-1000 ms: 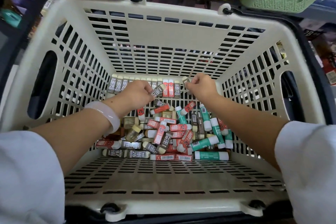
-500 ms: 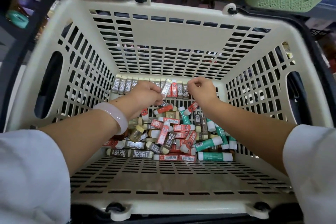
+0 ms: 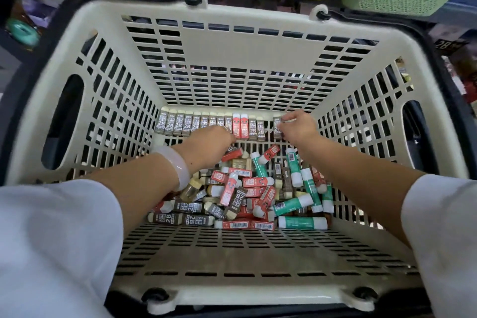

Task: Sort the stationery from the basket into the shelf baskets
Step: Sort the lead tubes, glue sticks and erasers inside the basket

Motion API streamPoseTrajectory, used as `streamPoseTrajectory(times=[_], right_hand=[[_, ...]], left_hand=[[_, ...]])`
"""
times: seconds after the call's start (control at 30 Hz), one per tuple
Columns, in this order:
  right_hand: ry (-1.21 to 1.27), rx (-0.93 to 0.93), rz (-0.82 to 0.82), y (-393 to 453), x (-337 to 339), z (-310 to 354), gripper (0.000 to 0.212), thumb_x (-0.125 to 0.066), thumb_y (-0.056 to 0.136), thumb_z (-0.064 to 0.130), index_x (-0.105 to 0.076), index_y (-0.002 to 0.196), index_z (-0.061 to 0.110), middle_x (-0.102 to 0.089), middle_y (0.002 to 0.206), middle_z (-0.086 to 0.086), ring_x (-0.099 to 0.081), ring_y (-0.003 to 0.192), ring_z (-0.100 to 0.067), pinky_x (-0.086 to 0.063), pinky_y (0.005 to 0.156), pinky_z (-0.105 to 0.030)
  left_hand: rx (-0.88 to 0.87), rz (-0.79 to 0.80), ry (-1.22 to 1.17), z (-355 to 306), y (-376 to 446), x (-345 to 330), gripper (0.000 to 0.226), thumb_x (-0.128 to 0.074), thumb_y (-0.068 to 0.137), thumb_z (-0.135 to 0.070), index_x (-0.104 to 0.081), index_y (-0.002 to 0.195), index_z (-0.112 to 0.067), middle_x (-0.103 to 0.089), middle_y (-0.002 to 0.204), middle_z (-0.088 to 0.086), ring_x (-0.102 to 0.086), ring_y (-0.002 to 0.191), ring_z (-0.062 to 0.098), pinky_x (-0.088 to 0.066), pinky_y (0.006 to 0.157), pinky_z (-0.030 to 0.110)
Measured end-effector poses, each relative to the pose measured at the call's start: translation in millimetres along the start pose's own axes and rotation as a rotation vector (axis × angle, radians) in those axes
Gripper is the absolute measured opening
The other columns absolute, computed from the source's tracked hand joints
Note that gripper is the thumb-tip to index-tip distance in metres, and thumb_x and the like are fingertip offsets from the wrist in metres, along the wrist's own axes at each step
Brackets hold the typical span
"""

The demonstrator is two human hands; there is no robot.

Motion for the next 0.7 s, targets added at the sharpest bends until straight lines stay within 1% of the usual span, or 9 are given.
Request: streamPoseTrajectory(times=[0.1,0.2,0.27,0.33,0.4,0.47,0.53,0.63,0.7], right_hand=[[-0.051,0.013,0.022,7,-7,-2,0.013,-0.054,0.088,0.007,-0.056,0.095,0.018,-0.057,0.097,-0.007,-0.054,0.074,-0.018,-0.042,0.053,-0.021],[-0.052,0.054,0.052,9,-14,1,0.02,-0.052,0.088,0.003,-0.059,0.103,0.014,-0.058,0.1,-0.009,-0.052,0.07,-0.014,-0.04,0.052,-0.018],[-0.088,0.085,0.074,8,-17,2,0.024,-0.053,0.089,0.003,-0.059,0.111,0.011,-0.06,0.11,-0.01,-0.053,0.081,-0.016,-0.042,0.059,-0.018],[-0.21,0.148,0.078,4,-17,5,0.029,-0.057,0.089,0.007,-0.056,0.118,0.008,-0.059,0.116,-0.012,-0.052,0.086,-0.017,-0.044,0.071,-0.022],[-0.368,0.275,0.11,0,-16,10,0.047,-0.064,0.086,0.016,-0.048,0.129,0.006,-0.056,0.122,-0.013,-0.053,0.098,-0.019,-0.044,0.082,-0.026],[-0.513,0.405,0.195,-4,-16,10,0.071,-0.072,0.079,0.022,-0.035,0.138,0.009,-0.046,0.133,-0.012,-0.048,0.117,-0.024,-0.041,0.095,-0.03],[-0.644,0.493,0.26,-8,-18,6,0.079,-0.074,0.076,0.021,-0.029,0.141,0.013,-0.038,0.137,-0.011,-0.046,0.12,-0.026,-0.04,0.095,-0.032],[-0.759,0.608,0.18,-11,-20,4,0.061,-0.07,0.08,0.017,-0.035,0.13,0.013,-0.043,0.129,-0.012,-0.055,0.105,-0.029,-0.046,0.081,-0.033],[-0.77,0.644,0.109,-11,-22,6,0.048,-0.067,0.082,0.017,-0.039,0.12,0.011,-0.048,0.121,-0.013,-0.057,0.099,-0.03,-0.046,0.074,-0.034]], left_hand=[[-0.071,0.019,0.125,0,4,-9,0.033,-0.05,0.084,0.004,-0.055,0.115,-0.006,-0.058,0.098,0.006,-0.054,0.085,0.019,-0.047,0.07,0.027],[-0.068,-0.008,0.134,1,4,-15,0.03,-0.051,0.087,-0.001,-0.053,0.117,-0.006,-0.057,0.103,0.007,-0.049,0.085,0.018,-0.036,0.067,0.024],[-0.053,-0.014,0.128,1,4,-16,0.029,-0.051,0.088,-0.003,-0.053,0.116,-0.005,-0.054,0.098,0.006,-0.042,0.081,0.015,-0.034,0.067,0.024],[-0.029,-0.024,0.113,1,4,-15,0.027,-0.052,0.086,-0.002,-0.055,0.113,-0.004,-0.052,0.094,0.005,-0.041,0.081,0.015,-0.033,0.068,0.024],[0.0,-0.019,0.118,-1,3,-13,0.023,-0.052,0.086,-0.003,-0.056,0.109,-0.004,-0.053,0.097,0.007,-0.048,0.086,0.018,-0.033,0.069,0.025],[0.027,-0.018,0.148,-2,1,-10,0.022,-0.051,0.086,-0.005,-0.055,0.107,-0.004,-0.055,0.1,0.009,-0.046,0.084,0.016,-0.034,0.067,0.026],[0.045,0.004,0.172,-3,-1,-8,0.026,-0.049,0.086,-0.004,-0.052,0.112,-0.003,-0.055,0.098,0.009,-0.042,0.079,0.017,-0.036,0.064,0.026],[0.048,0.049,0.179,-4,-4,-3,0.033,-0.047,0.087,-0.003,-0.046,0.121,-0.004,-0.051,0.086,0.006,-0.046,0.074,0.019,-0.038,0.06,0.028],[0.062,0.056,0.17,-2,-6,3,0.037,-0.046,0.087,-0.001,-0.045,0.124,-0.005,-0.053,0.087,0.007,-0.048,0.074,0.02,-0.041,0.059,0.028]])
Point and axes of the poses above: each hand's wrist, its own y-axis towards the middle knuckle, its own x-axis out of the back of the hand, z = x × y, the point moved 3 cm from there along y, towards the middle knuckle
